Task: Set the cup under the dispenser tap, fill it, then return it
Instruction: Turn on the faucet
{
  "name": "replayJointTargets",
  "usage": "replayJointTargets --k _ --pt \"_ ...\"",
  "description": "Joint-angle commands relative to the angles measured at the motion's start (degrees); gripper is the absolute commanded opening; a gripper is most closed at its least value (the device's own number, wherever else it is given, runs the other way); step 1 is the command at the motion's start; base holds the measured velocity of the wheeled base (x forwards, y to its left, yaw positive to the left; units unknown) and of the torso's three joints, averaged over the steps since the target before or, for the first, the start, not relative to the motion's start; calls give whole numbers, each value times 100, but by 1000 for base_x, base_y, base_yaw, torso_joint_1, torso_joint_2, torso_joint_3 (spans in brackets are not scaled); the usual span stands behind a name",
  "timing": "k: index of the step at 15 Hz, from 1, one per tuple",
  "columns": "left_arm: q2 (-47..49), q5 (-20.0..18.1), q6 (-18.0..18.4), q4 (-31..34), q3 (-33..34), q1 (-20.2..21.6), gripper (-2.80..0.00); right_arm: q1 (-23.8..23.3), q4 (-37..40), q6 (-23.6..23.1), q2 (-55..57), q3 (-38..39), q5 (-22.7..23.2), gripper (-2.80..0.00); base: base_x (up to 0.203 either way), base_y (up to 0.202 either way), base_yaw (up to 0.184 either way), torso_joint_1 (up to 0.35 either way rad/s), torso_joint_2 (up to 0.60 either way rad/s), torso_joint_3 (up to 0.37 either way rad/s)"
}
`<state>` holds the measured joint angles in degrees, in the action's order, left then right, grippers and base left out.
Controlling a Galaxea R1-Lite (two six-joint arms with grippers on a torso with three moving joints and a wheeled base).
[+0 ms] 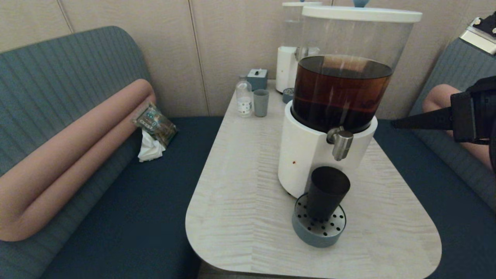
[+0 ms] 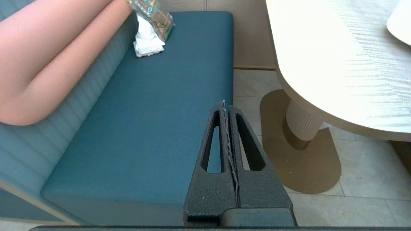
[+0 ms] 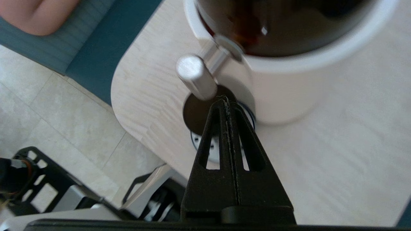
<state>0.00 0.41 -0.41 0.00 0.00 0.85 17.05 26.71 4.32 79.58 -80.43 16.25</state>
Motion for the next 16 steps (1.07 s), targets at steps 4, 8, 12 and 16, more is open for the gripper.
replayJointTargets --k 4,8,12,16 --pt "9 2 -2 0 9 3 -280 148 -165 -185 196 20 -14 -280 0 0 0 0 0 0" --pt "9 2 -2 0 9 3 -280 292 -166 -229 251 19 -96 -280 0 0 0 0 0 0" --pt "9 2 -2 0 9 3 -280 316 -431 -227 358 55 -78 -280 0 0 0 0 0 0" --pt "9 2 -2 0 9 3 -280 317 -491 -228 486 89 -77 -280 0 0 0 0 0 0"
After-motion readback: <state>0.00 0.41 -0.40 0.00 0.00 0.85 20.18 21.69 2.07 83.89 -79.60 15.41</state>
